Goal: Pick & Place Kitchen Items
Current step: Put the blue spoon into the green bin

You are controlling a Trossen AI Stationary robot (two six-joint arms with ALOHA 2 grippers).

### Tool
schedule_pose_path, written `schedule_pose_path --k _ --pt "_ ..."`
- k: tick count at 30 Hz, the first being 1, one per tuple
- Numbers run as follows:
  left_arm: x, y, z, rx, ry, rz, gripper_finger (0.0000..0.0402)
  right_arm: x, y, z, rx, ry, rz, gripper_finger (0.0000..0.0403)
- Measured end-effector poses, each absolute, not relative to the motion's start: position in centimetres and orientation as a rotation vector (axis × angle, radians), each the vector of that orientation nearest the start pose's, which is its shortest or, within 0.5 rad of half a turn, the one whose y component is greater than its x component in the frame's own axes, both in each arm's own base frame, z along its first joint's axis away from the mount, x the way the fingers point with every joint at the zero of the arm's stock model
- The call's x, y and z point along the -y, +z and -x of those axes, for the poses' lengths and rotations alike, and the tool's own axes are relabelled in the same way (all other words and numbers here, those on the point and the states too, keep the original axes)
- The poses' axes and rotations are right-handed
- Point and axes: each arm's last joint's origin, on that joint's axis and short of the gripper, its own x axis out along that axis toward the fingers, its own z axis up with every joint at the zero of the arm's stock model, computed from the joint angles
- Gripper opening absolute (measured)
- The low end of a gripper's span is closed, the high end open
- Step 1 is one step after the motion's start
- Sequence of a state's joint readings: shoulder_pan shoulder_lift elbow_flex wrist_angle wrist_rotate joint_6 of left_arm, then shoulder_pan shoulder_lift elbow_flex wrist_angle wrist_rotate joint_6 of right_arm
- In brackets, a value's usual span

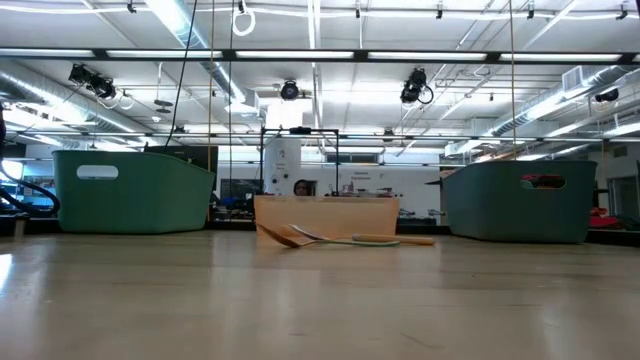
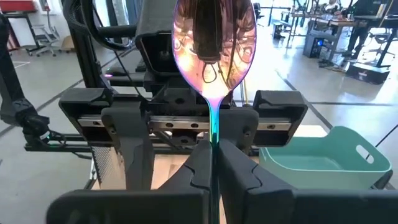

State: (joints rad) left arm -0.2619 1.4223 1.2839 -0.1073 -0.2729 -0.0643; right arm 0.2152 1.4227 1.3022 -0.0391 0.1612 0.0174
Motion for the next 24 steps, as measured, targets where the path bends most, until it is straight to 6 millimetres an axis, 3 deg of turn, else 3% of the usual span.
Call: schedule_pose_path --k 24 --pt "7.2 36.9 -31.6 -0.22 0.084 -0.028 0.0192 -7.7 37.7 -32.0 -0.152 0.069 0.043 0.0015"
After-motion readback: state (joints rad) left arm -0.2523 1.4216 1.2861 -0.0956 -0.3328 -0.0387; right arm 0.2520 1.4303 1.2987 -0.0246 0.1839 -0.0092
